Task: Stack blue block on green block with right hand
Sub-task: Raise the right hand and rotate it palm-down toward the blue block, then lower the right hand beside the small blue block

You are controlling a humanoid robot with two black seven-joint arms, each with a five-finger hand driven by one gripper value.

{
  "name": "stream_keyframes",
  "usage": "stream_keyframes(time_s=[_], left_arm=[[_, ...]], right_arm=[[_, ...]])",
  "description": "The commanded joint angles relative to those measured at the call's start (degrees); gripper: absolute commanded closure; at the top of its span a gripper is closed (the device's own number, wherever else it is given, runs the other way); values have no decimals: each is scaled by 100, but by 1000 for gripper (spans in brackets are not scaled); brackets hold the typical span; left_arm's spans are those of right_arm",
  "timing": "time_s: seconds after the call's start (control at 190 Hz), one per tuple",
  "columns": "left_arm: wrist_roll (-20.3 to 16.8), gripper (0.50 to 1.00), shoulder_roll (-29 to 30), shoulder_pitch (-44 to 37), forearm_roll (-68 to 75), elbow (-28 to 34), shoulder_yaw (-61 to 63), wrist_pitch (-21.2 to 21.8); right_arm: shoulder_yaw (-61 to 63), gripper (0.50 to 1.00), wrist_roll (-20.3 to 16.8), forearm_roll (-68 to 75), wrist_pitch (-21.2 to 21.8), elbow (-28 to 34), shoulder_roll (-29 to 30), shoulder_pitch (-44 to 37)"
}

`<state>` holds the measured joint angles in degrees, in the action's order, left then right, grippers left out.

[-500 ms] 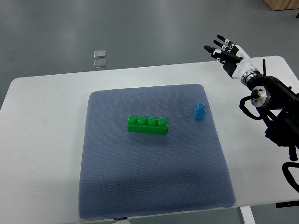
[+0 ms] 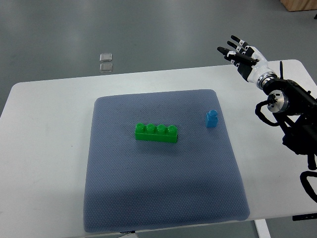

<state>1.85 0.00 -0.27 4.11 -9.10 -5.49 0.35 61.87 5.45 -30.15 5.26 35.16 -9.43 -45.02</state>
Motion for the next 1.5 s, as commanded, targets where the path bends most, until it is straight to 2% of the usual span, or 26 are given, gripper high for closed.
stream_keyframes(time_s=[0.0,0.237,0.495,0.637,0.874,1.137,1.295,1.384,1.495], left_arm=[[0,500,0,0,2,49,-4,0],[0,500,0,0,2,40,4,0],[0,500,0,0,2,49,4,0],[0,500,0,0,2,49,4,0],[0,500,0,0,2,49,-4,0],[0,500,0,0,2,49,-4,0],[0,500,0,0,2,49,-4,0],[0,500,0,0,2,49,4,0],[0,500,0,0,2,49,-4,0]], right_arm=[[-8,579,0,0,19,0,-15,-7],[1,581,70,0,28,35,-23,-7],[-96,579,70,-35,177,26,-182,-42],[-131,579,70,-79,406,26,-331,-42],[-149,579,62,-123,432,35,-454,-51],[-430,581,70,-1037,485,35,-445,-262],[-1001,581,167,-1608,502,79,-489,-482],[-1599,581,246,-2083,581,193,-709,-693],[-2363,581,404,-2829,669,641,-1051,-947]])
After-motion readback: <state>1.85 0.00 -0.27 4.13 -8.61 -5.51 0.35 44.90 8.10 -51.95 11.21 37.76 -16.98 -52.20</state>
